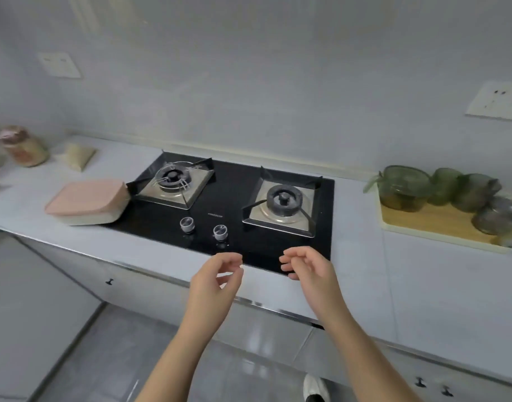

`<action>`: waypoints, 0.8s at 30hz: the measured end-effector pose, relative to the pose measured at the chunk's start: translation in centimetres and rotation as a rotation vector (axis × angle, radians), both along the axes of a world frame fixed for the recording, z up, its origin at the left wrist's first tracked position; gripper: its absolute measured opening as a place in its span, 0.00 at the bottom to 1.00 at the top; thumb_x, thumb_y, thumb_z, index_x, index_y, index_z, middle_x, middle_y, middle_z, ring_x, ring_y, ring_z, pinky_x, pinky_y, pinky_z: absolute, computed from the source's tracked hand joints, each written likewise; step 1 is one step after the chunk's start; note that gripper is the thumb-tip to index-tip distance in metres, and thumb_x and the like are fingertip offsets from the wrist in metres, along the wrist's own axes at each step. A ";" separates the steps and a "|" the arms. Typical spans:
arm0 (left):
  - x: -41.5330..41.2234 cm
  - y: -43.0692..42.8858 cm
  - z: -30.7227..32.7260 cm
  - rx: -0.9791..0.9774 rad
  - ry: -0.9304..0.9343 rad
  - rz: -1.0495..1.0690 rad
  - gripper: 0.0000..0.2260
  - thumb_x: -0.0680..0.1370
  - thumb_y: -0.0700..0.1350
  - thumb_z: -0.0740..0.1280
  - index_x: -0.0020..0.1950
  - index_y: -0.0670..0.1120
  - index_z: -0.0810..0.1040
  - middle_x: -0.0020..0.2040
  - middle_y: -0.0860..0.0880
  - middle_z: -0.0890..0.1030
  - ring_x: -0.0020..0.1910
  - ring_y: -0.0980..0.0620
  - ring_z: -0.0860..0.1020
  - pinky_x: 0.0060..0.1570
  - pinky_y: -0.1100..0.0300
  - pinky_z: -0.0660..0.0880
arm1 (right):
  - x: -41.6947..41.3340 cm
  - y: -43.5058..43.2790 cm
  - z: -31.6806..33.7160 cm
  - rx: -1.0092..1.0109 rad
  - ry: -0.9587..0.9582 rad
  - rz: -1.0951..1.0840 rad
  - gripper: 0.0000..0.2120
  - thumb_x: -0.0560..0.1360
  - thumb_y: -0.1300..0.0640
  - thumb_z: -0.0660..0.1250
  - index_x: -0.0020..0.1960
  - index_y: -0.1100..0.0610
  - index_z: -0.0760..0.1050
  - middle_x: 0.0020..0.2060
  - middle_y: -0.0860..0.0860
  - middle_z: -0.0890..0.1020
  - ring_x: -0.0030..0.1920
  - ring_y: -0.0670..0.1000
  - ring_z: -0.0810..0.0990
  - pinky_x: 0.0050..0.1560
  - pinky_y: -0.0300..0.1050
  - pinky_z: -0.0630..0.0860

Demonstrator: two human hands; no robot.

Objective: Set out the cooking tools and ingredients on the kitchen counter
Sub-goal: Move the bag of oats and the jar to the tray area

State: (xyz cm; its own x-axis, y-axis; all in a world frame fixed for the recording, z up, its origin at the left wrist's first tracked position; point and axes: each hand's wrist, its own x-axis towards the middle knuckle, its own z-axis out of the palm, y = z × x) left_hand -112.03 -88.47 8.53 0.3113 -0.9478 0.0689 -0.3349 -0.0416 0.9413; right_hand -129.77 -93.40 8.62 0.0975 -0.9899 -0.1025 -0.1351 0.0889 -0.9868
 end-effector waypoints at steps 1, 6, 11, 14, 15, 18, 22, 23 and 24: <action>2.7 1.6 0.4 -0.005 0.001 0.057 0.10 0.77 0.38 0.66 0.49 0.54 0.79 0.47 0.55 0.82 0.48 0.61 0.79 0.40 0.70 0.76 | 2.9 1.0 0.4 0.002 0.007 0.053 0.12 0.78 0.66 0.59 0.49 0.54 0.79 0.43 0.48 0.85 0.45 0.45 0.83 0.49 0.42 0.79; 11.7 4.7 2.3 -0.076 0.001 0.225 0.11 0.77 0.36 0.66 0.49 0.53 0.79 0.47 0.54 0.82 0.48 0.61 0.79 0.43 0.74 0.72 | 13.2 2.1 2.4 -0.040 0.019 0.244 0.11 0.78 0.65 0.60 0.49 0.54 0.79 0.43 0.48 0.84 0.44 0.44 0.82 0.47 0.40 0.78; 19.4 5.7 2.4 -0.100 0.007 0.370 0.11 0.77 0.38 0.66 0.49 0.54 0.79 0.47 0.57 0.82 0.49 0.61 0.79 0.46 0.72 0.73 | 22.6 1.2 2.7 -0.048 0.016 0.366 0.11 0.78 0.65 0.59 0.49 0.55 0.79 0.43 0.49 0.84 0.43 0.44 0.82 0.48 0.41 0.78; 23.7 5.2 1.6 -0.086 0.038 0.424 0.11 0.77 0.38 0.66 0.50 0.54 0.80 0.47 0.57 0.83 0.48 0.61 0.79 0.47 0.68 0.74 | 27.3 0.2 1.8 -0.049 0.007 0.395 0.11 0.77 0.66 0.59 0.48 0.56 0.79 0.42 0.49 0.84 0.42 0.44 0.82 0.48 0.42 0.79; 26.1 4.6 1.1 -0.083 0.043 0.445 0.11 0.77 0.38 0.66 0.50 0.54 0.80 0.47 0.57 0.83 0.48 0.61 0.80 0.47 0.66 0.74 | 29.7 -0.7 1.3 -0.051 0.004 0.407 0.11 0.77 0.66 0.59 0.48 0.56 0.79 0.41 0.49 0.84 0.42 0.44 0.82 0.48 0.42 0.79; 31.9 2.7 -0.1 -0.065 0.045 0.479 0.11 0.77 0.38 0.66 0.50 0.54 0.80 0.47 0.57 0.83 0.47 0.61 0.80 0.47 0.64 0.75 | 35.5 -3.5 0.2 -0.052 0.015 0.423 0.11 0.77 0.66 0.60 0.47 0.55 0.79 0.41 0.49 0.85 0.42 0.45 0.82 0.47 0.42 0.80; 40.4 -0.1 -0.4 -0.024 0.063 0.544 0.10 0.77 0.38 0.66 0.50 0.54 0.80 0.47 0.56 0.83 0.47 0.62 0.79 0.44 0.67 0.73 | 44.3 -7.7 0.5 -0.052 -0.009 0.469 0.11 0.77 0.67 0.60 0.47 0.57 0.79 0.41 0.52 0.84 0.42 0.47 0.82 0.45 0.40 0.79; 43.0 -0.9 -0.5 -0.019 0.069 0.577 0.10 0.77 0.39 0.66 0.50 0.54 0.80 0.47 0.56 0.83 0.47 0.62 0.79 0.44 0.68 0.73 | 47.0 -9.0 0.8 -0.053 -0.020 0.496 0.11 0.77 0.67 0.59 0.47 0.58 0.79 0.41 0.52 0.84 0.42 0.48 0.82 0.44 0.38 0.78; 44.9 -1.5 -0.5 -0.021 0.070 0.602 0.10 0.77 0.39 0.66 0.50 0.54 0.80 0.47 0.55 0.83 0.47 0.62 0.79 0.44 0.70 0.73 | 49.2 -9.9 1.1 -0.057 -0.028 0.517 0.11 0.78 0.67 0.59 0.47 0.58 0.79 0.41 0.53 0.84 0.41 0.48 0.82 0.43 0.37 0.78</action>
State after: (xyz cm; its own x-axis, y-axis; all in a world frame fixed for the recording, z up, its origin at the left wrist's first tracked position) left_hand -67.11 -89.99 8.03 0.7970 -0.6023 0.0458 -0.1959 -0.1861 0.9628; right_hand -80.61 -103.28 9.73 0.5770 -0.8158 -0.0400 -0.1207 -0.0367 -0.9920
